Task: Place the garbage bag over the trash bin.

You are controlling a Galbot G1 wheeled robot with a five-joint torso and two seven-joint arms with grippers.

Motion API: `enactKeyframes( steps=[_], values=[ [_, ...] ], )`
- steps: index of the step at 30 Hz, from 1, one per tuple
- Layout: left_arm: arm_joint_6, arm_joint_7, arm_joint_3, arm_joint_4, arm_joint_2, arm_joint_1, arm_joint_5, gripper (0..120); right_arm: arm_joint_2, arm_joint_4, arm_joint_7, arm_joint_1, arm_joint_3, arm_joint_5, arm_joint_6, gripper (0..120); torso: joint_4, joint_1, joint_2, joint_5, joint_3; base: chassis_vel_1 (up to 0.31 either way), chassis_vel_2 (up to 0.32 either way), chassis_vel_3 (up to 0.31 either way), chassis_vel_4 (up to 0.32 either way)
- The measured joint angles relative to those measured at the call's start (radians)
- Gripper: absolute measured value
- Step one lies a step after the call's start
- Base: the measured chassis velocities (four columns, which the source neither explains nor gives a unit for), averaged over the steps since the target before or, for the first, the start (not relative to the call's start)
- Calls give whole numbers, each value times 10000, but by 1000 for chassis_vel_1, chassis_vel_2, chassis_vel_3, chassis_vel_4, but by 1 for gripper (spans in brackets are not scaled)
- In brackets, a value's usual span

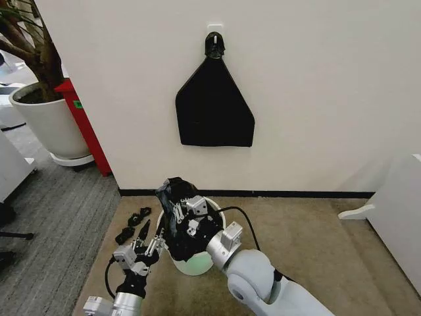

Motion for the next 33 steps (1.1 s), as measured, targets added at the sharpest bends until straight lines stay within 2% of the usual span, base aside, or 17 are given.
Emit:
enactKeyframes(
  steps=[3, 6, 12, 23, 30, 32, 33],
  values=[
    [125, -25, 72, 41, 52, -37, 16, 92, -102, 294, 77, -113, -67, 64, -65, 0, 0, 0, 0, 1, 0, 0, 0, 0, 0],
    [204, -39, 107, 57, 113, -57, 18, 96, -231, 451, 65, -178, -191, 43, -74, 0, 0, 0, 0, 1, 0, 0, 0, 0, 0],
    [338, -45, 127, 61, 360, -85, 20, 94, -529, 587, -248, -200, -612, -469, 38, 0, 0, 0, 0, 1, 0, 0, 0, 0, 0],
    [710, -179, 88, 86, 870, -429, -205, 90, -534, 765, -708, -280, -1468, -1247, 198, 0, 0, 0, 0, 0, -1, 0, 0, 0, 0],
    [790, -96, 22, 368, 998, -498, -90, 63, -506, 982, -815, -277, -1494, -1307, 192, 0, 0, 0, 0, 0, -1, 0, 0, 0, 0],
    [791, -70, 16, 389, 998, -482, -53, 59, -514, 1002, -819, -291, -1467, -1307, 193, 0, 0, 0, 0, 0, -1, 0, 0, 0, 0],
    [791, -53, 6, 398, 997, -467, -20, 52, -524, 1022, -820, -308, -1433, -1307, 194, 0, 0, 0, 0, 0, 0, 0, 0, 0, 0]
  ],
)
